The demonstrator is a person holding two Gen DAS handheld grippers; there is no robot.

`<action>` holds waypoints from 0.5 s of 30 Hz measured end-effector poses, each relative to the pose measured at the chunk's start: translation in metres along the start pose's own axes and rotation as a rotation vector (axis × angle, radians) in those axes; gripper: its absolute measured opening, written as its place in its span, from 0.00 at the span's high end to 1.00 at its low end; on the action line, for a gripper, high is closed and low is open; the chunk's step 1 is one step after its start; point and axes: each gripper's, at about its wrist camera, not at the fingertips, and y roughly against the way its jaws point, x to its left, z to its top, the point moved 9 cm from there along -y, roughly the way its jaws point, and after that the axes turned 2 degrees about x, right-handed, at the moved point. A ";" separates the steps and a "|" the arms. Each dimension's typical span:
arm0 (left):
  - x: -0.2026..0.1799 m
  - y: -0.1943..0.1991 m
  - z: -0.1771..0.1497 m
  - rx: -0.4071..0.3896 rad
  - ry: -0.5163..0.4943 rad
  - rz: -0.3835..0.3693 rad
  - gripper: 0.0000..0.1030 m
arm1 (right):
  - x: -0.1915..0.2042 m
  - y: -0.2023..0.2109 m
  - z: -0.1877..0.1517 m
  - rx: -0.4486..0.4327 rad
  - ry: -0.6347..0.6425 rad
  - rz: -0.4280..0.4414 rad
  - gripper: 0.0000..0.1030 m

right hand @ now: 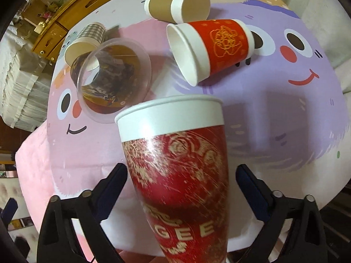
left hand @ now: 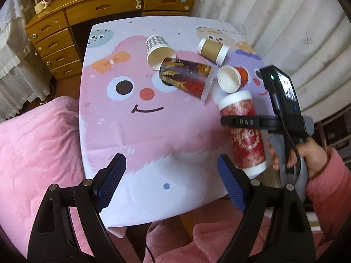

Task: Flip cup upright
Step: 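Rotate the held red cup with the right tool until its rim faces up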

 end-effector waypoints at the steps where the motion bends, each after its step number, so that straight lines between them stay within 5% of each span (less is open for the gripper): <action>1: 0.002 0.002 -0.002 0.000 -0.008 0.003 0.19 | 0.001 -0.003 0.002 0.000 0.014 -0.014 0.15; 9: 0.001 0.003 0.005 -0.010 -0.035 -0.001 0.19 | 0.010 -0.007 0.005 -0.041 0.086 -0.057 0.23; 15: -0.005 -0.003 0.012 -0.001 -0.061 -0.006 0.19 | 0.014 0.030 -0.003 -0.198 0.080 -0.030 0.24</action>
